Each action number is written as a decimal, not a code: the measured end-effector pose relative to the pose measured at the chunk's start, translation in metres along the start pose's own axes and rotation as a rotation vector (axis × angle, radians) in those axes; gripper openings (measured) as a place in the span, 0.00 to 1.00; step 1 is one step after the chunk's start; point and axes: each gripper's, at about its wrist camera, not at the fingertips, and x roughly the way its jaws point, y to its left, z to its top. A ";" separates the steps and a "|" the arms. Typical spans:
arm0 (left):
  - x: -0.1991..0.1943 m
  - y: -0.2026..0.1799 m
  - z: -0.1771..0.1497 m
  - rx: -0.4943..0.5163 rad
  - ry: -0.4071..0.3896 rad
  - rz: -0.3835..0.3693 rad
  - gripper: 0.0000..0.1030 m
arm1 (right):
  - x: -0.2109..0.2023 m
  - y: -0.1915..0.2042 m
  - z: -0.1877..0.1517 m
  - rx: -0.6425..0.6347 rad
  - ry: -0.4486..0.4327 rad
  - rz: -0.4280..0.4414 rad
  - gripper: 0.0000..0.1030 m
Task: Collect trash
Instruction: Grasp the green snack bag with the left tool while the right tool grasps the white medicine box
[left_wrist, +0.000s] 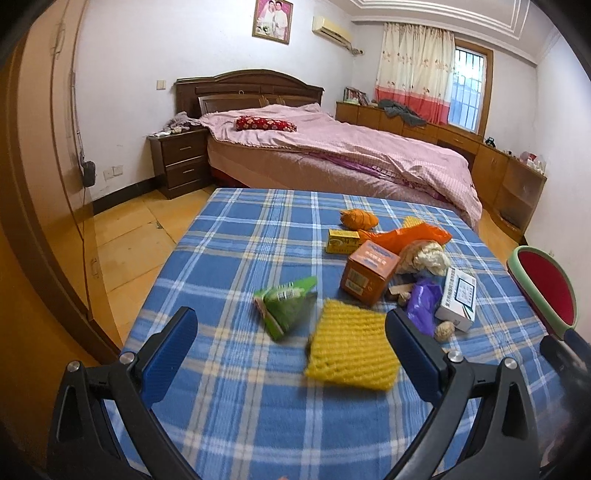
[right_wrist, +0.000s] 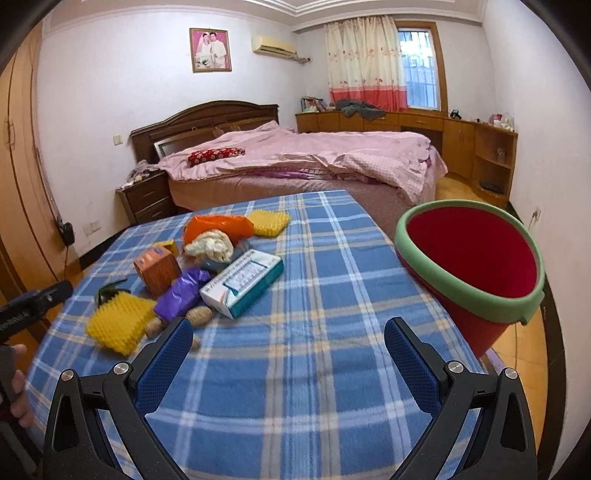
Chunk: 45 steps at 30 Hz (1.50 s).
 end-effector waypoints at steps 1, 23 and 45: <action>0.003 0.001 0.003 0.004 0.006 0.001 0.98 | 0.002 0.000 0.003 0.003 0.006 0.007 1.00; 0.107 0.033 0.013 -0.067 0.277 -0.134 0.73 | 0.101 0.041 0.030 0.004 0.254 0.021 1.00; 0.095 0.034 0.018 -0.084 0.215 -0.164 0.54 | 0.116 0.016 0.024 0.048 0.312 -0.061 0.80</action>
